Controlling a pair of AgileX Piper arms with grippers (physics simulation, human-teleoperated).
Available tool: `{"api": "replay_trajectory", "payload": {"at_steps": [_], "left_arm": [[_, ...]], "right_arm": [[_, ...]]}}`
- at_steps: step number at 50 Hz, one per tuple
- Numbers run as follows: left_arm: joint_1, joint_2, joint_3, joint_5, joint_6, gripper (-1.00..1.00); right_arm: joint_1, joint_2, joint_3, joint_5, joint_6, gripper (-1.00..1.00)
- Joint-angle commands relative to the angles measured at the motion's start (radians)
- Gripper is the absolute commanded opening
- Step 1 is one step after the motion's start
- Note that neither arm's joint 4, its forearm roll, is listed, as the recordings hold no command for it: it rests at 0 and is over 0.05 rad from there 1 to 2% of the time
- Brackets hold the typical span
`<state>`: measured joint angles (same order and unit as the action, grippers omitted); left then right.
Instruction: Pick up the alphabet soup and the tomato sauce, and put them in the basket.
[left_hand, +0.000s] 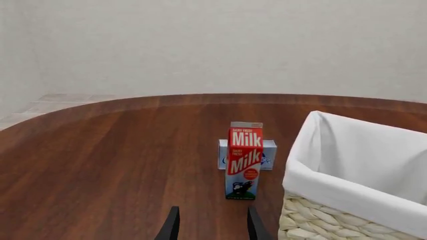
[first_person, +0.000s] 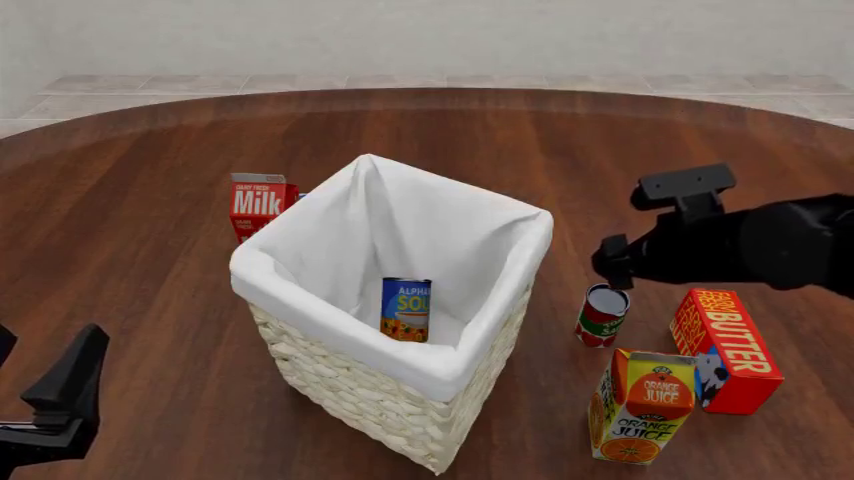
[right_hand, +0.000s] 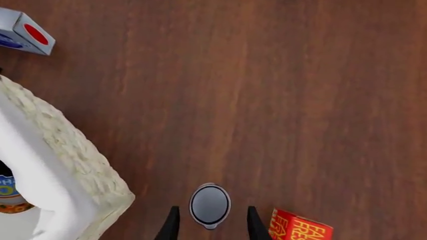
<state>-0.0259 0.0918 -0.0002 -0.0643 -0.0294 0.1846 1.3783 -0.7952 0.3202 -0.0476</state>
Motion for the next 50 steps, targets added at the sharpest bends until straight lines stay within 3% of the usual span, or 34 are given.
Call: {"api": "replay_trajectory", "payload": {"at_steps": [1,50], "left_arm": [[0.0,0.0,0.0,0.0,0.0,1.0],[0.002,-0.01,0.0,0.012,-0.001,1.0]], "right_arm": [[0.009,0.02,0.019,-0.024,0.011,1.0],[-0.011,0.124,0.032,-0.075,-0.005,1.0]]}}
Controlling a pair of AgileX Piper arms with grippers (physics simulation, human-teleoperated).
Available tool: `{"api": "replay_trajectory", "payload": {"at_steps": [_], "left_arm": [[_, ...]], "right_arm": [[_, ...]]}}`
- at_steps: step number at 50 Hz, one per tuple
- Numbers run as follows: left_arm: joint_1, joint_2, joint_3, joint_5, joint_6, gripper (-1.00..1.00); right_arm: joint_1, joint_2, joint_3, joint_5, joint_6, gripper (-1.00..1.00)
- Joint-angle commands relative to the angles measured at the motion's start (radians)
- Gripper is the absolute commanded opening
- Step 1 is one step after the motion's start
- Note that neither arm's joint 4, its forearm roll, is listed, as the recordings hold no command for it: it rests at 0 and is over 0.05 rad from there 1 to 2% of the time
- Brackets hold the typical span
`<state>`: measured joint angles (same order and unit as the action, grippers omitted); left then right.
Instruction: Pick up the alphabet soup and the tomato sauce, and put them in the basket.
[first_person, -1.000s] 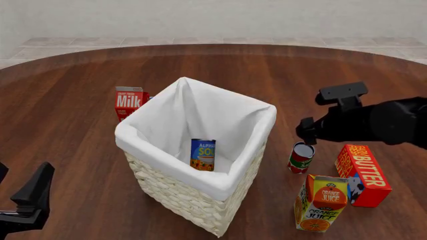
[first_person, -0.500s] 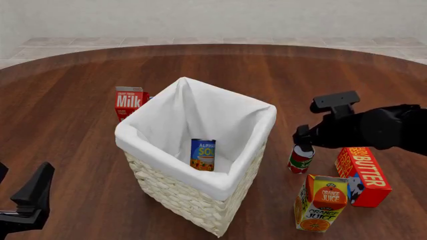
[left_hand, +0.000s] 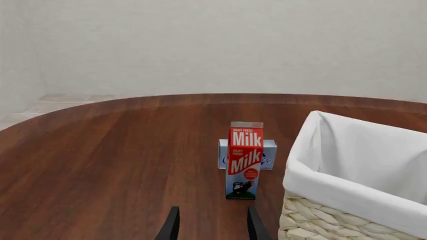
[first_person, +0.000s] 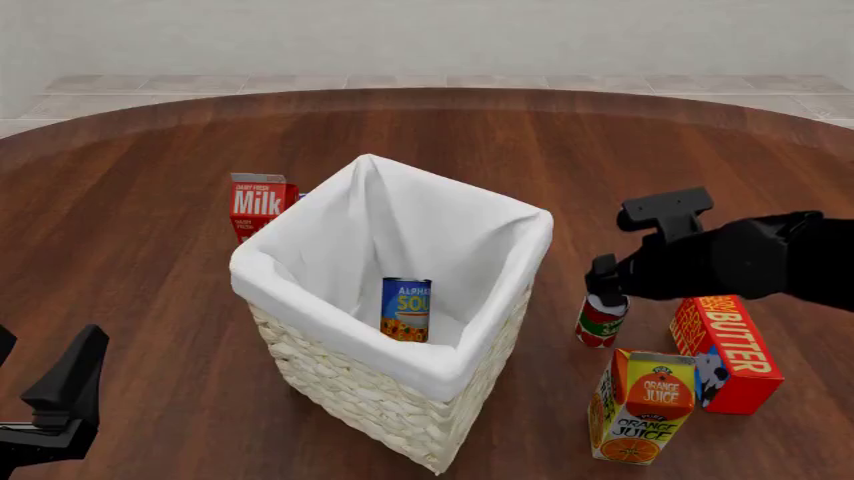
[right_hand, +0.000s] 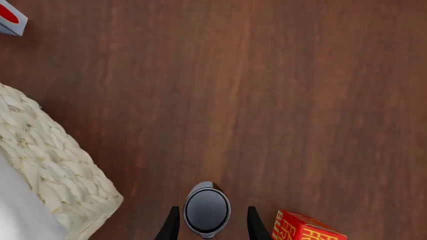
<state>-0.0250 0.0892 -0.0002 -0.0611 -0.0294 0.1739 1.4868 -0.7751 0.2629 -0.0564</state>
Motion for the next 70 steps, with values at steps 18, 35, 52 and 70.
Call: {"api": "replay_trajectory", "payload": {"at_steps": [18,35,52,70], "left_arm": [[0.002,-0.038,0.0,0.038,-0.001,1.0],[0.001,-0.052,0.0,0.054,-0.002,1.0],[0.001,-0.044,0.0,0.046,-0.001,1.0],[0.001,-0.028,0.0,0.031,0.002,1.0]], "right_arm": [[0.002,0.017,0.056,-0.051,0.012,1.0],[0.001,0.035,0.07,-0.073,0.015,1.0],[0.016,0.06,0.068,-0.093,0.024,1.0],[0.019,0.083,0.066,-0.111,0.032,1.0]]}}
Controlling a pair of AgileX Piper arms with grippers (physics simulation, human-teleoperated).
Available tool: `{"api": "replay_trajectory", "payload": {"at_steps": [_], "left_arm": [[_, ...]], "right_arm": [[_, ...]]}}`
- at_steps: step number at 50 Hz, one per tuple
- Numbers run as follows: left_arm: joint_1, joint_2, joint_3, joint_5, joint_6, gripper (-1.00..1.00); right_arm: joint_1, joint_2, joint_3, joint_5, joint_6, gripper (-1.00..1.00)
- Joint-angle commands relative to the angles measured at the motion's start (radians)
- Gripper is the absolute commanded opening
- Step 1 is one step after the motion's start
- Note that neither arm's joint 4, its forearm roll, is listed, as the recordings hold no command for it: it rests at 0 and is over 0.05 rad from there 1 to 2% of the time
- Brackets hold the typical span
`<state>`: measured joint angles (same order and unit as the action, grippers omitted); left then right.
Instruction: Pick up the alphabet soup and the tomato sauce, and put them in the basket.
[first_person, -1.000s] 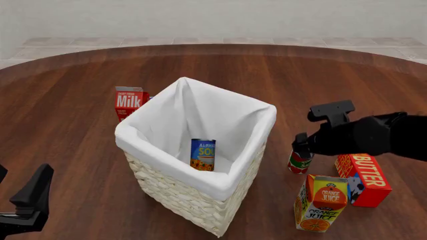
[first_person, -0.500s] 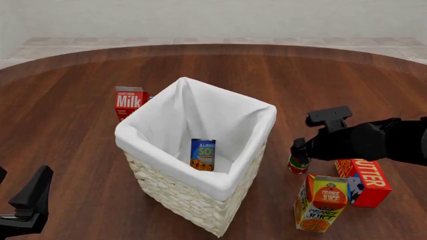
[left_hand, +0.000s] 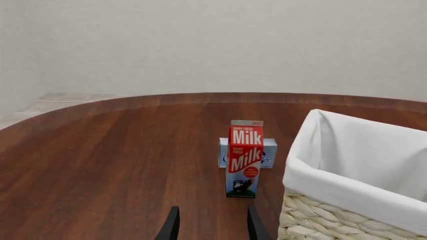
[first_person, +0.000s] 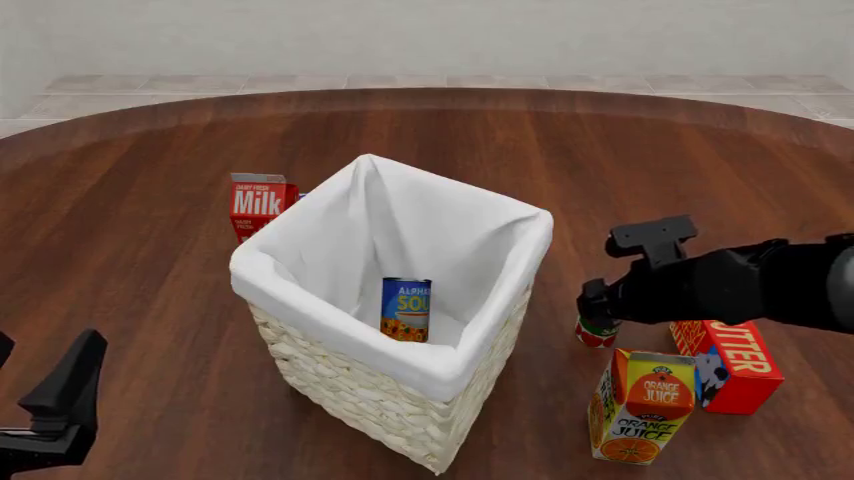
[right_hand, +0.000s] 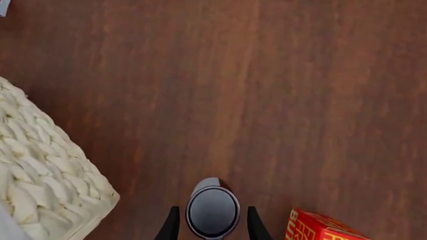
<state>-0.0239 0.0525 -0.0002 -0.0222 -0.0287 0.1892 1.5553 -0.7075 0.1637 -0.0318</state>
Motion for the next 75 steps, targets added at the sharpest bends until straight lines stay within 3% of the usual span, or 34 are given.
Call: {"api": "replay_trajectory", "payload": {"at_steps": [1,37,38,75], "left_arm": [[-0.001,0.012,0.0,-0.01,0.002,1.0],[-0.002,0.026,0.0,-0.024,0.002,1.0],[-0.002,0.023,0.0,-0.021,0.002,1.0],[-0.001,-0.011,0.0,0.011,0.0,1.0]], "right_arm": [[0.005,0.017,0.0,-0.015,0.007,1.0],[0.007,0.041,0.03,-0.055,0.022,1.0],[0.006,0.041,0.028,-0.054,0.022,-1.0],[-0.027,-0.018,-0.073,0.038,-0.018,-1.0]]}}
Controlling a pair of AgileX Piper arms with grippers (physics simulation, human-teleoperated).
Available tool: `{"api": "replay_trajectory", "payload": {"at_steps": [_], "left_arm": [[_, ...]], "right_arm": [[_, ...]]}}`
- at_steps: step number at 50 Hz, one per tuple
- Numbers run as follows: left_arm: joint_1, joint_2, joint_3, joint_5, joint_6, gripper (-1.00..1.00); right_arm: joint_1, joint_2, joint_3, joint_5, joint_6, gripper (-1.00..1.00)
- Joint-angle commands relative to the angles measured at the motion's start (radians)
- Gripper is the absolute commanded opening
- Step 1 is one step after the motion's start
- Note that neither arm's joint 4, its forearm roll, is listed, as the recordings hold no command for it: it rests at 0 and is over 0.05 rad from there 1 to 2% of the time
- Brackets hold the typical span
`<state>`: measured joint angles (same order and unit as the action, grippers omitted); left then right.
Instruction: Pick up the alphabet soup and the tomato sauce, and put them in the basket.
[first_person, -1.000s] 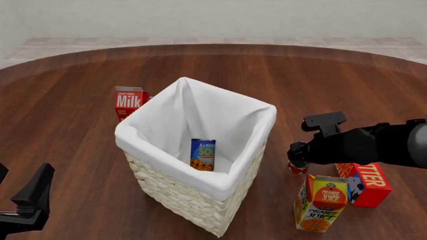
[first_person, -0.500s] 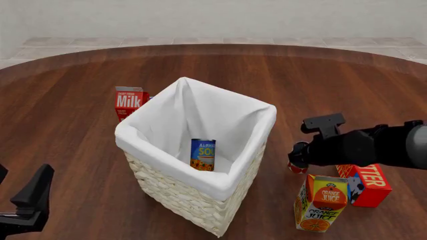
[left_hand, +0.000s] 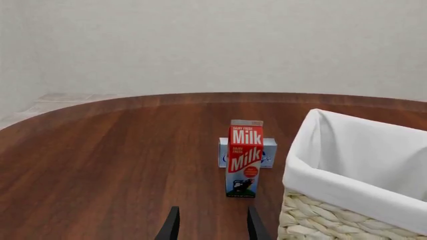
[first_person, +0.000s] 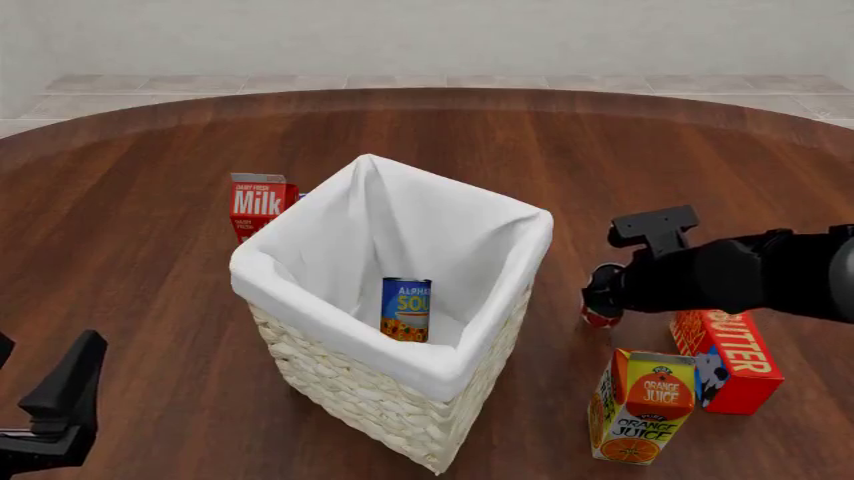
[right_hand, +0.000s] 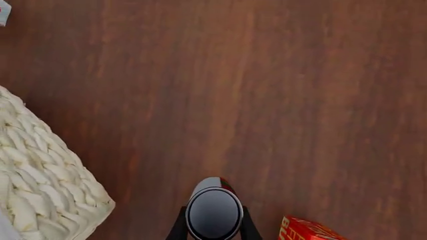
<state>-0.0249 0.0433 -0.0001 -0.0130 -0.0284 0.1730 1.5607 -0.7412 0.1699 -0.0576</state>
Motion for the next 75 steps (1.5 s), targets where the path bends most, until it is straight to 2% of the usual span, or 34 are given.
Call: {"api": "replay_trajectory", "payload": {"at_steps": [1,35,70,71,75], "left_arm": [[0.0,-0.002,0.0,0.002,0.0,1.0],[0.0,-0.003,0.0,0.002,-0.001,1.0],[0.0,-0.002,0.0,0.002,0.001,1.0],[-0.006,0.029,0.0,-0.03,0.0,1.0],[-0.006,0.044,0.0,-0.044,0.002,1.0]], "right_arm": [[-0.011,-0.024,-0.043,0.035,0.008,-1.0],[-0.011,-0.142,-0.157,0.161,-0.015,-1.0],[0.011,-0.158,-0.369,0.276,-0.059,-1.0],[0.011,-0.157,-0.373,0.278,-0.06,-1.0],[0.02,-0.158,-0.395,0.288,-0.06,-1.0]]}}
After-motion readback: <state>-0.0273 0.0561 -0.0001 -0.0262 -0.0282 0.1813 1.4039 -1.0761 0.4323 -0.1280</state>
